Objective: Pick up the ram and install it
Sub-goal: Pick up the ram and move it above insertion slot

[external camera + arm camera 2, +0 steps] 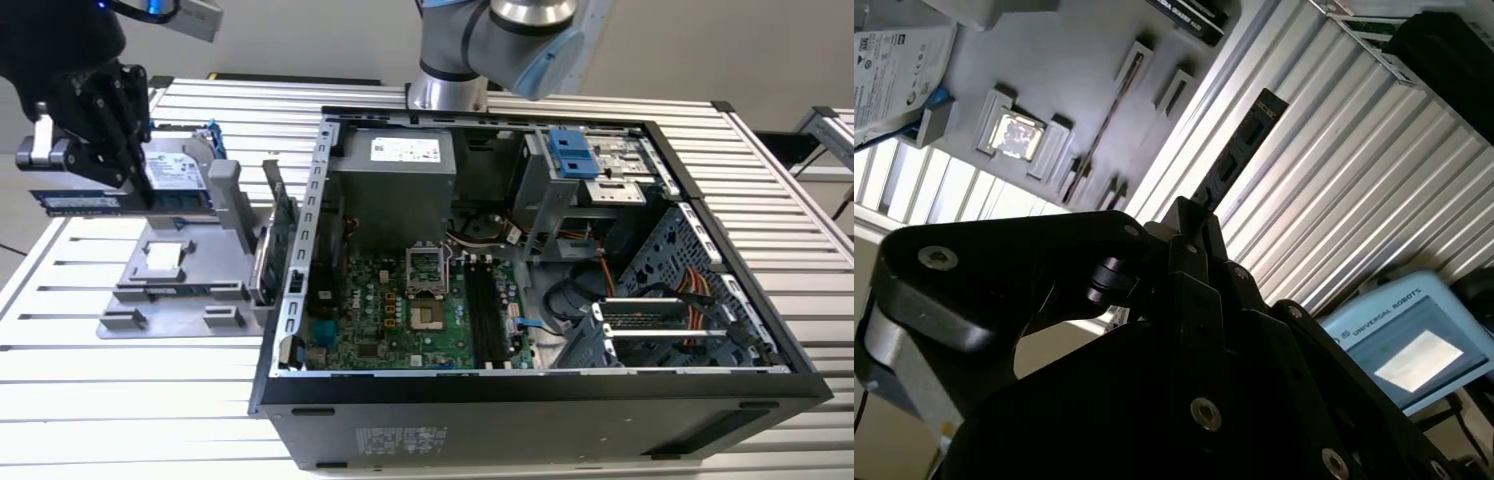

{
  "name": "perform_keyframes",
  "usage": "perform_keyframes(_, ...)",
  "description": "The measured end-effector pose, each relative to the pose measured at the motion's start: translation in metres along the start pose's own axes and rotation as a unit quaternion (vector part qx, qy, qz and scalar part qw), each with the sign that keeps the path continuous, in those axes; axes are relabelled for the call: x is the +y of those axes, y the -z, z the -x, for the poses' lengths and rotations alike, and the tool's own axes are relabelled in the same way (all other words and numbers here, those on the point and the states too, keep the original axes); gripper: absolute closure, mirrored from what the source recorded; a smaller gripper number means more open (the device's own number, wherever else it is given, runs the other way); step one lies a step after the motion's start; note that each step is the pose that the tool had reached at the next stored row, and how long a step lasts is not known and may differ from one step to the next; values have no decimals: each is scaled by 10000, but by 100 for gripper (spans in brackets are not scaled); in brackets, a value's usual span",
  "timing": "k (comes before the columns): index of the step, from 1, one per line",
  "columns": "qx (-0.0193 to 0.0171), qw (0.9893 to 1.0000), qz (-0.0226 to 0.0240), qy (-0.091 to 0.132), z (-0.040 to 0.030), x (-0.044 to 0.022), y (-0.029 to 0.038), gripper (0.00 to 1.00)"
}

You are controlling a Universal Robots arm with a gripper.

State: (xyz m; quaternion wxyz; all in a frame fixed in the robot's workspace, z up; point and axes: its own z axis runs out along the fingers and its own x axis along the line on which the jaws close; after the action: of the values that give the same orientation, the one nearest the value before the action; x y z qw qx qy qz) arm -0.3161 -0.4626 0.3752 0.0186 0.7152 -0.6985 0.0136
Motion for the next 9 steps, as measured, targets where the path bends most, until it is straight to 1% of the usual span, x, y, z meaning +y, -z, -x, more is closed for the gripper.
perform_keyframes(9,0,10000,0,0,-2,-78,0,100)
